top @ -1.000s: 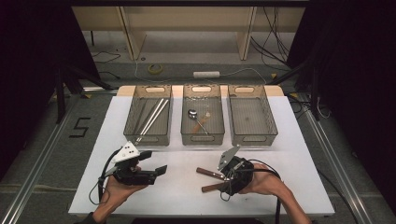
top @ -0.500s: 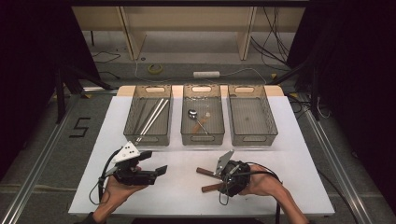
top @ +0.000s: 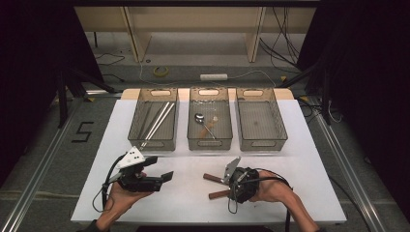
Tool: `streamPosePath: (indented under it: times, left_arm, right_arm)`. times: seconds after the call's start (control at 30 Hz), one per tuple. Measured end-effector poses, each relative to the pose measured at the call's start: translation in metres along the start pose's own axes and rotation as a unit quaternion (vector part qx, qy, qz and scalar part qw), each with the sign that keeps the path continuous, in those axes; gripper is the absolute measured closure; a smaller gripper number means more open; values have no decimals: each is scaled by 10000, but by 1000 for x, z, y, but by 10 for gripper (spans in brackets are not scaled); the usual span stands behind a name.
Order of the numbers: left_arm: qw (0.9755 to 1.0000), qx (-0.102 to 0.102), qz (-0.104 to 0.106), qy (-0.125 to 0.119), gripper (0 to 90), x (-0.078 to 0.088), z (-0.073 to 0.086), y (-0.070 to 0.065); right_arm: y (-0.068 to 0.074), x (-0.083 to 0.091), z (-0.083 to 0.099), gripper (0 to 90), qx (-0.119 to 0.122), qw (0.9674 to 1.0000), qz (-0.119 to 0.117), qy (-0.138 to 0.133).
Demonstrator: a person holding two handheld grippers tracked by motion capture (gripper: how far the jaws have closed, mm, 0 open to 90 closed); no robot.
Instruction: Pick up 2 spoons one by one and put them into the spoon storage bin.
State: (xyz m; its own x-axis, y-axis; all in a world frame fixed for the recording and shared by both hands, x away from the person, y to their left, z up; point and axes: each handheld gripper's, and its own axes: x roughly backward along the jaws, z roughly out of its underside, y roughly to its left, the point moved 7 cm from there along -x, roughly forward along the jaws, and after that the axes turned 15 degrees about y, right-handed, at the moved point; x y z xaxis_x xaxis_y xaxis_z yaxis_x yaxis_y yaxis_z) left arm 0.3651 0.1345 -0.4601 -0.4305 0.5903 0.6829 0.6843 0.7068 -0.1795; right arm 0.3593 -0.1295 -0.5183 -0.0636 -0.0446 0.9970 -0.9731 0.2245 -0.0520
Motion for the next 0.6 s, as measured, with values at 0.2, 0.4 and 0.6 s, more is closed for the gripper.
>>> streamPosePath:
  times: [0.2, 0.4, 0.6]
  left_arm:
    - [10000, -2, 4, 2, 171, 0, 0, 0]
    - [10000, -1, -2, 3, 171, 0, 0, 0]
    - [10000, 5, -5, 22, 171, -1, 0, 2]
  right_arm:
    - [1, -2, 1, 564, -37, 10000, 5, 75]
    - [-1, -3, 2, 574, 105, 9998, 54, 159]
    - [-1, -7, 1, 598, 149, 9996, 67, 228]
